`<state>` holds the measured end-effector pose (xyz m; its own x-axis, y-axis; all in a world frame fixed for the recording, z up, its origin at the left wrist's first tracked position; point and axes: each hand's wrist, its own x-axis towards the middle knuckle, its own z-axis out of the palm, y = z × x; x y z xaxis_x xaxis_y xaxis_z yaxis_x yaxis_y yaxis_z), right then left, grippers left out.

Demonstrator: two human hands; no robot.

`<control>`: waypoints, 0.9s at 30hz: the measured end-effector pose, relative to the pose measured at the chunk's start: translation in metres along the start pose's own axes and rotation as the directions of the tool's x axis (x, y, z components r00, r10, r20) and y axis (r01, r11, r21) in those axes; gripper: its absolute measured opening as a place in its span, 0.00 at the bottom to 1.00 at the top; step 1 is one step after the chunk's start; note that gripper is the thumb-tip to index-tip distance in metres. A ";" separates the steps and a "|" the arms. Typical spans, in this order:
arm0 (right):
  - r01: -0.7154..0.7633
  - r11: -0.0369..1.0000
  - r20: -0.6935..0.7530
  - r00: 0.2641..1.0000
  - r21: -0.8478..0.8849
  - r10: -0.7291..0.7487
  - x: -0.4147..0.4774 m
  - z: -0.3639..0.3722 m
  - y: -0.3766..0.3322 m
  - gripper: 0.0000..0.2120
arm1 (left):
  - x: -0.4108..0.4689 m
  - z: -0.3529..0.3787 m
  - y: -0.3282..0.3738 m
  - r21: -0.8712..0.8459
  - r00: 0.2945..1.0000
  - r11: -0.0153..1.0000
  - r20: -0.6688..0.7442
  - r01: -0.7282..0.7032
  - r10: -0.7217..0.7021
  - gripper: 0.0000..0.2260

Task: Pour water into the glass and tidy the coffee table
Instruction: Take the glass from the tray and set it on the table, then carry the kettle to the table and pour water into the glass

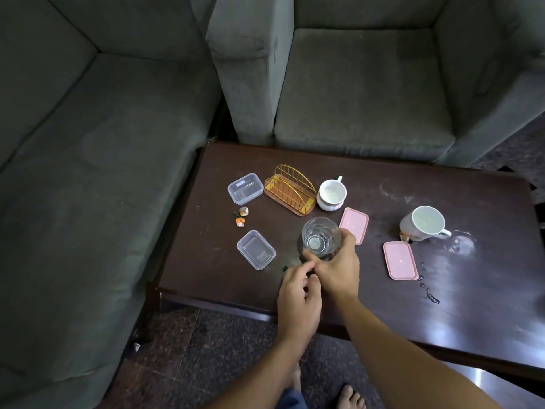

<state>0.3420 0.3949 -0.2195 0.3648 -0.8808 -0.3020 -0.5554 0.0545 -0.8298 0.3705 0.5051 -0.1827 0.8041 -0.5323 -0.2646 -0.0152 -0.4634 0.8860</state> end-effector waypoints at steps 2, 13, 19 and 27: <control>0.000 1.000 -0.003 1.000 0.010 0.000 0.002 0.001 0.000 0.37 | 0.001 0.001 0.000 0.000 1.000 1.000 0.005 0.009 -0.009 0.14; -0.010 0.996 0.051 0.999 0.083 0.006 -0.004 -0.011 -0.010 0.43 | 0.003 -0.004 0.012 0.037 1.000 0.999 0.019 0.004 -0.004 0.11; 0.003 1.000 0.038 0.999 -0.008 -0.002 -0.024 -0.044 -0.021 0.45 | 0.001 -0.006 0.042 0.105 0.999 0.994 0.023 -0.040 0.038 0.10; 0.153 0.979 -0.118 0.979 -0.134 -0.169 -0.035 -0.121 -0.119 0.07 | 0.006 -0.011 0.153 0.151 0.983 0.975 0.112 -0.162 0.146 0.08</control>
<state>0.3051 0.3624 -0.0535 0.3628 -0.9265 -0.1001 -0.5883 -0.1444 -0.7957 0.3789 0.4387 -0.0445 0.7214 -0.6704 -0.1735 -0.2348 -0.4725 0.8495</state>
